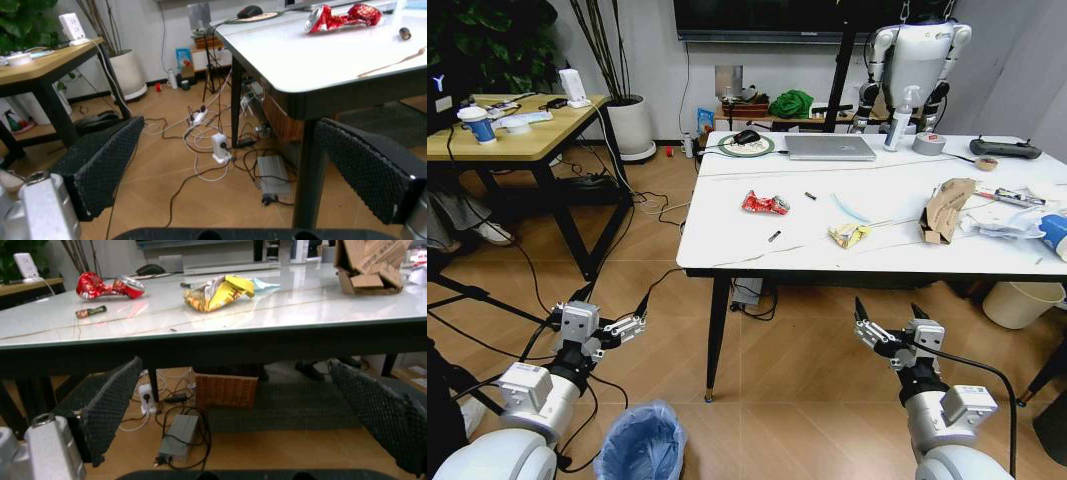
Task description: Pick up the trash bin and place the trash from the table into it.
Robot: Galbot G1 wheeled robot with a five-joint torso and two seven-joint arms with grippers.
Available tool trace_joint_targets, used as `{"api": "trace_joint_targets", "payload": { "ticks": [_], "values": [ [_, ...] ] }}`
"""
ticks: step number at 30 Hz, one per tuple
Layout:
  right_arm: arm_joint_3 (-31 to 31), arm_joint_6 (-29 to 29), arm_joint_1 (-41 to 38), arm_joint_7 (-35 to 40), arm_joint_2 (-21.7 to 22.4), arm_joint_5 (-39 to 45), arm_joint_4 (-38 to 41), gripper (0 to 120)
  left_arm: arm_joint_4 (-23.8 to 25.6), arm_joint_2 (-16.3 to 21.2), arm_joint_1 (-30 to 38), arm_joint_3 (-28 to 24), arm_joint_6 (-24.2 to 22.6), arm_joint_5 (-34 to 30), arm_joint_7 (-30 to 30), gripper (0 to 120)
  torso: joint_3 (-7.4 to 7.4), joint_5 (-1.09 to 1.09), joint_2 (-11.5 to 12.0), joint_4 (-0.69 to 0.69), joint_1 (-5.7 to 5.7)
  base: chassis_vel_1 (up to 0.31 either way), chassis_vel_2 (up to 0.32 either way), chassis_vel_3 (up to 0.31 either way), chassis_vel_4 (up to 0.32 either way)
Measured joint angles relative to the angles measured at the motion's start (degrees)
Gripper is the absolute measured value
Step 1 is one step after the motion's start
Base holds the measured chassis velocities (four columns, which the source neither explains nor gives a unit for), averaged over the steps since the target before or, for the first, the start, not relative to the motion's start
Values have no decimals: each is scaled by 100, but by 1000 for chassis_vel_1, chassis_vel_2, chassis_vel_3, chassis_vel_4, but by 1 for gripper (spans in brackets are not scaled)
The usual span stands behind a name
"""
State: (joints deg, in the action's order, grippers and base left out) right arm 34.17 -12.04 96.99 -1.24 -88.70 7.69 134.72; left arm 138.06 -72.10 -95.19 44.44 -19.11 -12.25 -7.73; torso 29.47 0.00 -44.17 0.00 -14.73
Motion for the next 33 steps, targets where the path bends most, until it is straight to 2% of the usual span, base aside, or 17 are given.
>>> {"api": "trace_joint_targets", "payload": {
  "ticks": [33],
  "values": [
    [-19, 6, -3, 30, -20, -9, 18, 100, 41, -2, -39, 12, 1, 8, -8, 100, -494, 0, 828, 0, 337, 0, 0, 0, 0]
  ]
}}
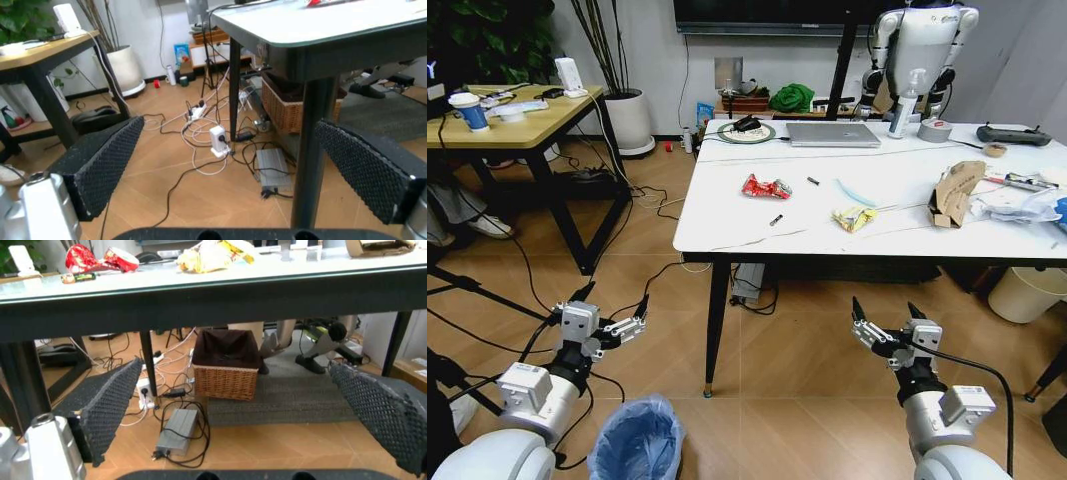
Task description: Pick up the trash bin and place the trash from the table into it.
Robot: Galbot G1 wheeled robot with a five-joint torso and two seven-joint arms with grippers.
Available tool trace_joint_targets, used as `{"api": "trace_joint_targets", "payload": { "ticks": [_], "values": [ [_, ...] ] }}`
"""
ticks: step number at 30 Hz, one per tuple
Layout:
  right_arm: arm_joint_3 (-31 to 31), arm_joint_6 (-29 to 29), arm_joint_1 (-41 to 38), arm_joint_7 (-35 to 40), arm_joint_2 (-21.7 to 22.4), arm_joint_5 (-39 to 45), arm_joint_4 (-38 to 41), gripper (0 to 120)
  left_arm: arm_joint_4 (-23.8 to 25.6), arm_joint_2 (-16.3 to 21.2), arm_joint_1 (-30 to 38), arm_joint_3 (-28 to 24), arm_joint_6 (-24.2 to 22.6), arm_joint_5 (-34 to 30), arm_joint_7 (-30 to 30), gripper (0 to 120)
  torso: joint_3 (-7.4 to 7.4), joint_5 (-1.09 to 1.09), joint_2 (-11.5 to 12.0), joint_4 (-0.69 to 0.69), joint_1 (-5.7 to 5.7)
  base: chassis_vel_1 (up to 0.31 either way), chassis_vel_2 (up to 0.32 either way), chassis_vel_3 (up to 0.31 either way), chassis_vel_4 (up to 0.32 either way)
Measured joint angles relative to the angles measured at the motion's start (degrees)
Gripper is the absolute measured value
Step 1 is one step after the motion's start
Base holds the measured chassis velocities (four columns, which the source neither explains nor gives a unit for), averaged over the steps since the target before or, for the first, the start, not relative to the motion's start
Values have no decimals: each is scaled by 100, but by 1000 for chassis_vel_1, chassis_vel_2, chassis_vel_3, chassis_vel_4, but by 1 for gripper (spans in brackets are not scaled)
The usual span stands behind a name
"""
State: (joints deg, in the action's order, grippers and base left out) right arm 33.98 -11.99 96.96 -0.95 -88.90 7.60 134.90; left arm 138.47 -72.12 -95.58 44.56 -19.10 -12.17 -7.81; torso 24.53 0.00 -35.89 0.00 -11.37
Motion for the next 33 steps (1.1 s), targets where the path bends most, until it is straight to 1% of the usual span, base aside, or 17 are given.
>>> {"api": "trace_joint_targets", "payload": {
  "ticks": [2, 9, 16, 20, 23, 30, 33],
  "values": [
    [0, 0, 4, 2, 0, -3, 6, 100, 9, -2, -12, 0, 4, 0, 0, 100, -46, 0, 68, 0, 23, 0, 0, 0, 0],
    [-6, 0, 11, 4, -11, -14, 10, 100, 23, -3, -33, 9, 14, 0, 1, 100, -129, 0, 201, 0, 72, 0, 0, 0, 0],
    [-8, 2, 13, 7, -19, -19, 15, 100, 32, -5, -37, 6, 16, 10, 2, 100, -254, 0, 406, 0, 152, 0, 0, 0, 0],
    [-10, 4, 14, 9, -25, -23, 12, 100, 26, -6, -40, 5, 19, 14, 2, 100, -295, 0, 469, 0, 174, 0, 0, 0, 0],
    [-16, 8, 10, 10, -35, -30, -2, 100, 15, -4, -43, 5, 27, 18, 1, 100, -357, 0, 570, 0, 213, 0, 0, 0, 0],
    [-21, 11, 0, 12, -48, -42, -32, 100, 8, 7, -44, 8, 30, 18, 0, 100, -420, 0, 682, 0, 261, 0, 0, 0, 0],
    [-24, 14, -3, 16, -61, -48, -46, 100, -7, 8, -45, 5, 30, 23, 0, 100, -493, 0, 796, 0, 304, 0, 0, 0, 0]
  ]
}}
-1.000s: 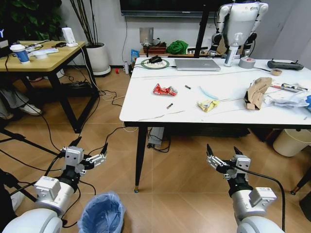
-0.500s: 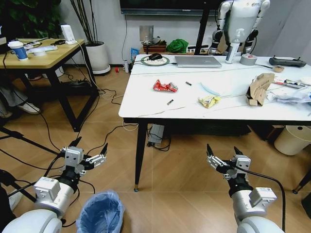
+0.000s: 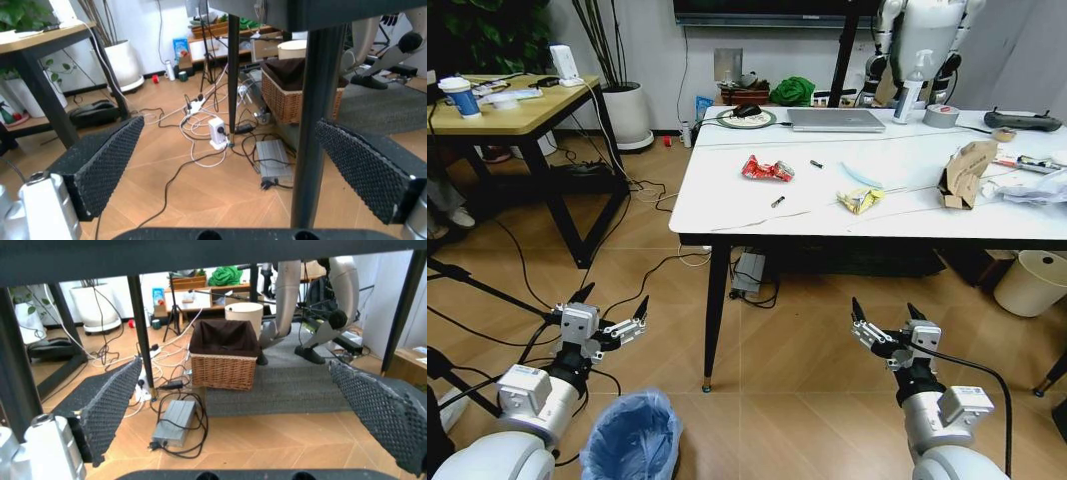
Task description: Pick up the trash bin and place the trash from the table into it.
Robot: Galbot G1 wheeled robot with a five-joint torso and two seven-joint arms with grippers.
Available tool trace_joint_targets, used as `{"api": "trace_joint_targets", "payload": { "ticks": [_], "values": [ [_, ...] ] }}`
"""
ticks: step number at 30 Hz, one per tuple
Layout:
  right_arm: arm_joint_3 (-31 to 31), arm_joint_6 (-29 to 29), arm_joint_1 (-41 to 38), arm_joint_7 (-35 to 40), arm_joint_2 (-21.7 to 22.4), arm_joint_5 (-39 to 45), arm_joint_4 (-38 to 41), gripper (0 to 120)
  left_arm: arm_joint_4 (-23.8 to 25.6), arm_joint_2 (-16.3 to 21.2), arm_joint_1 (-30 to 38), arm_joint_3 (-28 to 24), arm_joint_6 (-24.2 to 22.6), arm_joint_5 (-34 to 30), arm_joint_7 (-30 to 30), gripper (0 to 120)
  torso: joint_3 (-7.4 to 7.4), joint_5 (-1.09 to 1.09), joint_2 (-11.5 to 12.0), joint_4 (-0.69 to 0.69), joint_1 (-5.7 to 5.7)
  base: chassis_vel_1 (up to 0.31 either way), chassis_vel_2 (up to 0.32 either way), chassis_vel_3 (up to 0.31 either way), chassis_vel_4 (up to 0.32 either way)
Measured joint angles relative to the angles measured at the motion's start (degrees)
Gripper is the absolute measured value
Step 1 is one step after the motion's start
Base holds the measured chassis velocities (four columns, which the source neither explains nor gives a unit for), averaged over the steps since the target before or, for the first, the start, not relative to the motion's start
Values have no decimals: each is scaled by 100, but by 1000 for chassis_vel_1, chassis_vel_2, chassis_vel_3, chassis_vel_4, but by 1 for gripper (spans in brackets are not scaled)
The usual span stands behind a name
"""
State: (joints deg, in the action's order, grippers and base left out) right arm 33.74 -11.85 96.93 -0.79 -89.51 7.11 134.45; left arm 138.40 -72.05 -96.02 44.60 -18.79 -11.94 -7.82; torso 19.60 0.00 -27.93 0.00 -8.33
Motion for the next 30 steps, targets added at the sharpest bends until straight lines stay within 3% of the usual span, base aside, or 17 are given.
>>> {"api": "trace_joint_targets", "payload": {
  "ticks": [30],
  "values": [
    [-7, 23, 10, 95, -16, -16, -1, 100, -18, 9, -30, 50, 72, 20, -15, 100, -447, 0, 679, 0, 232, 0, 0, 0, 0]
  ]
}}
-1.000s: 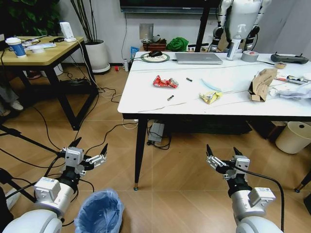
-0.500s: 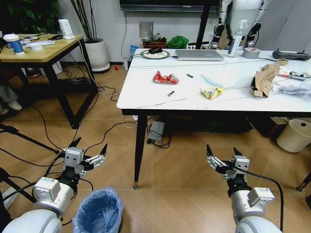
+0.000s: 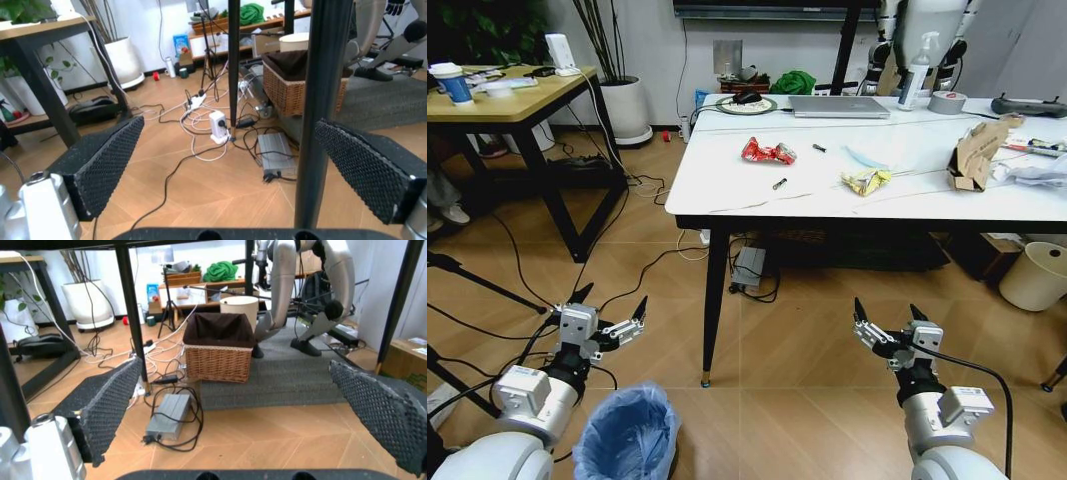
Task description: Pick up the trash bin and place the trash from the table into it.
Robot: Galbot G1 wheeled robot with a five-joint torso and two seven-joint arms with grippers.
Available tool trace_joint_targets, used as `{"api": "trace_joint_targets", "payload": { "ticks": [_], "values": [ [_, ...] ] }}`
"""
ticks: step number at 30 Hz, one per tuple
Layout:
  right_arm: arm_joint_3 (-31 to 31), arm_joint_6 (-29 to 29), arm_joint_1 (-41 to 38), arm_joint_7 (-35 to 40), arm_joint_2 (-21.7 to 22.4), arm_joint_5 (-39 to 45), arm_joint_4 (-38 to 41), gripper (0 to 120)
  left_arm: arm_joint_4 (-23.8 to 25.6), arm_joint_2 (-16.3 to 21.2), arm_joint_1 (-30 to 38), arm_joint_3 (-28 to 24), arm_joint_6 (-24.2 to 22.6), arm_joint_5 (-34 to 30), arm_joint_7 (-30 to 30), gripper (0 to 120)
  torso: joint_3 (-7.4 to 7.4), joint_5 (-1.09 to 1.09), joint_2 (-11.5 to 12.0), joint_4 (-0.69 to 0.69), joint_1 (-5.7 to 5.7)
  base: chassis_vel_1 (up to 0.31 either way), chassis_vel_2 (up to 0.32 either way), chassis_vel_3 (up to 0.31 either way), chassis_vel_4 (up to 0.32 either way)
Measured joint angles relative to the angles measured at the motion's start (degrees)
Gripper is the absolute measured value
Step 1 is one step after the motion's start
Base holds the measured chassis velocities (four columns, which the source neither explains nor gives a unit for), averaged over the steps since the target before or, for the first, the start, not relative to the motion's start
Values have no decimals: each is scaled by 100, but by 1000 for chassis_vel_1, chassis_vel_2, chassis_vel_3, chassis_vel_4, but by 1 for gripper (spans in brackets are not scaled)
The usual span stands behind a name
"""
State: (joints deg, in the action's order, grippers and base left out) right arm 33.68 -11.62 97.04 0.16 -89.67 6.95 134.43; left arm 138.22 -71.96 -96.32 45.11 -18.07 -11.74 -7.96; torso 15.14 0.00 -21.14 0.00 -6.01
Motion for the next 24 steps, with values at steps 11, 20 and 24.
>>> {"api": "trace_joint_targets", "payload": {
  "ticks": [11, 20, 24],
  "values": [
    [-5, 6, 8, 0, -2, 0, 3, 100, 19, -14, -36, 1, 23, 29, -2, 100, -165, 0, 238, 0, 73, 0, 0, 0, 0],
    [-12, 13, 17, 0, 2, -1, 14, 100, 49, -24, -72, -2, 27, 44, -3, 100, -324, 0, 470, 0, 144, 0, 0, 0, 0],
    [-14, 15, 19, 0, 8, -1, 15, 100, 59, -28, -83, -9, 29, 47, -3, 100, -369, 0, 538, 0, 168, 0, 0, 0, 0]
  ]
}}
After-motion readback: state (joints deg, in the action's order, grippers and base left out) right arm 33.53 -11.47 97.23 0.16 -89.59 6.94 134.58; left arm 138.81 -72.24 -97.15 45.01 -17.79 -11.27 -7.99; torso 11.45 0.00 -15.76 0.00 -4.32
